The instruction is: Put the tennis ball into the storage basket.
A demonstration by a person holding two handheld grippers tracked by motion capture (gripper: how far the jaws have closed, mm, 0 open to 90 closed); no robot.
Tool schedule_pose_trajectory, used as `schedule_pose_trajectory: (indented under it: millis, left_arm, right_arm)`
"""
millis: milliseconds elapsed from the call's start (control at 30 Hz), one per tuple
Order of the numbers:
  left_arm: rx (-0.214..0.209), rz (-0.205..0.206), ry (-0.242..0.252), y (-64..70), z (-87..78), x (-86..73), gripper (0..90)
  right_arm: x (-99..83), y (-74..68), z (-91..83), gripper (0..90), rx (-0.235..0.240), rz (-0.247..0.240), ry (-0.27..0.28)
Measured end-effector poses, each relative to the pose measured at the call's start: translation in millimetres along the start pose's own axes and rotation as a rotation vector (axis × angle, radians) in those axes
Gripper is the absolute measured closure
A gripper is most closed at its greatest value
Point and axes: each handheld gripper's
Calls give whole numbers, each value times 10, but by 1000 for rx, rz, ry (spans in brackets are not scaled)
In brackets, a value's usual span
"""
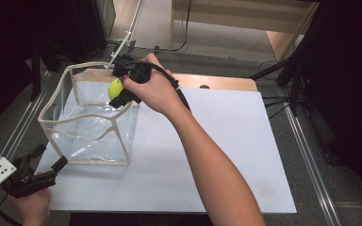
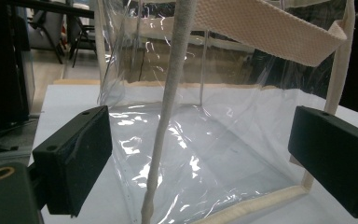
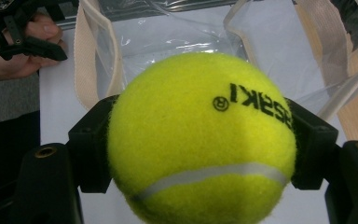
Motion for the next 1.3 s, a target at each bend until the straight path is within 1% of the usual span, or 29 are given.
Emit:
schedule_pose_trajectory:
  millis: [100,133,167,400,833,867,1100,1133,1300]
  left_arm:
    - [0,0,-1,0,0,0,65]
    - [0,0,0,0,0,0,65]
    - [1,0,-1,-1,-2,0,65]
    - [0,2,-1,-2,-1,1,65]
    - [2,3,-3,4,3,-1,65]
    - [2,3,-2,5,5,-1,65]
    - [1,0,-2,5,3,-1,65]
    - [0,2,-4,3,3,0,65]
    - [2,2,-4,3,4,0,65]
  right_arm:
    - [24,-3,27,238,3,-6,-4]
    - [31,-9,35,238,5,1,-2]
    - [37,-4,41,237,7,-7,-2]
    - [81,-12,104,238,4,-8,-6]
    - [116,4,275,237,8,-14,-12]
    - [121,6,285,238,11,-18,-20]
    - [121,21,367,237,9,-24,-31]
    - [120,18,376,238,8,-17,-33]
    - [105,29,428,237,8,-20,-42]
Point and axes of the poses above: each handheld gripper's, and its own axes: z roughly forward along the jaws, x roughly out of its top, y roughly to its right, and after that the axes turned 3 degrees about y, right-handed
